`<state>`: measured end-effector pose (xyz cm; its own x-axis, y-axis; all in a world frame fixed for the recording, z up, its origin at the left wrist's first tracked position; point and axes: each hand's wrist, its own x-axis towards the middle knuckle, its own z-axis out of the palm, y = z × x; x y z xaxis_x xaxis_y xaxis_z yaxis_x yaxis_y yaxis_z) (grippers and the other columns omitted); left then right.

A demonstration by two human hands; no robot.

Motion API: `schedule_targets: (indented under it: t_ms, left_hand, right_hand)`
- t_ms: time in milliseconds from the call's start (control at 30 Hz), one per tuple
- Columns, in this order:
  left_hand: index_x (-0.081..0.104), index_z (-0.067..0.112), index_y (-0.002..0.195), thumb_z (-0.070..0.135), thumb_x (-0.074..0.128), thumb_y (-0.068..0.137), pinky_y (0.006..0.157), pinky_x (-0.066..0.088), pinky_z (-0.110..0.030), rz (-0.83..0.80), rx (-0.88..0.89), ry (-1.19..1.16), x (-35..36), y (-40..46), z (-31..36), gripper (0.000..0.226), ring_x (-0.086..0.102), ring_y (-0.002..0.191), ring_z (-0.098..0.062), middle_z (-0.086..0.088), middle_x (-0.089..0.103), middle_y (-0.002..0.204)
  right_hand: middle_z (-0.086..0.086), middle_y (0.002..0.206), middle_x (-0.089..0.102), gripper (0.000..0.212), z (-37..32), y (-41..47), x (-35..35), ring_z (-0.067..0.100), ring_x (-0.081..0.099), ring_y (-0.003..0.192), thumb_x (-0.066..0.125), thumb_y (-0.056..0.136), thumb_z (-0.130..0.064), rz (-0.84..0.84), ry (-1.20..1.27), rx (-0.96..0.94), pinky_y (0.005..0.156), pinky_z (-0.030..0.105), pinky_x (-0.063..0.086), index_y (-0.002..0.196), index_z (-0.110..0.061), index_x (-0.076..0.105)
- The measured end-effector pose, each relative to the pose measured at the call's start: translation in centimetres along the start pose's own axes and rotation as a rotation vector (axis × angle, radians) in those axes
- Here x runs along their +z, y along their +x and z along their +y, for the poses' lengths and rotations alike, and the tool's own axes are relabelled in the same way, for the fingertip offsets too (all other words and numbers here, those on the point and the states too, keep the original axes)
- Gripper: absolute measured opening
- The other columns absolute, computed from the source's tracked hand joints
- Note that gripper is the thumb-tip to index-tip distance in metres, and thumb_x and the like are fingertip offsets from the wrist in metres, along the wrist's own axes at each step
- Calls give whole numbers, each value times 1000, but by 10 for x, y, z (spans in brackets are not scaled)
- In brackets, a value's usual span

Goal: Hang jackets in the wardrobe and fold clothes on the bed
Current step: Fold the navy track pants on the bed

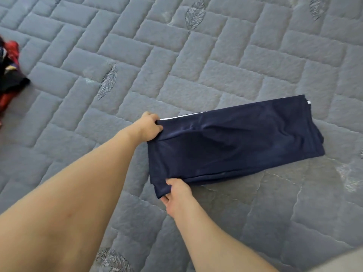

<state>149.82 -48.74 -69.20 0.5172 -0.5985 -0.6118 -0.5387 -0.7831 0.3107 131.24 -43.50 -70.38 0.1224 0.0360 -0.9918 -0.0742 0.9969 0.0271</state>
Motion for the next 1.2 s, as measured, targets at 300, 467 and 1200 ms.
schedule_targets:
  t_ms: [300,467,1200]
  left_hand:
    - [60,3,93,14,51,91,67,55,-38,-196,-54,-117,-18,-27,-10,15,60,75,-29,-11,59,91]
    - [57,13,92,20,48,99,59,43,-27,-260,-28,-115,-28,-32,-9,14,65,60,-18,-3,66,94]
    - [54,18,100,35,43,101,82,41,-36,-94,62,105,-28,-19,-17,20,52,97,-25,-1,59,102]
  right_hand:
    - [11,121,50,50,10,-9,-6,32,53,94,62,84,-16,438,-60,-158,83,42,48,130,-9,42]
    - [6,101,52,23,46,-19,0,24,54,78,56,86,-5,491,74,-376,67,34,43,108,-12,52]
    - [-3,75,60,9,85,-13,-15,-1,58,57,55,98,-21,230,-162,-413,59,15,43,97,-12,59]
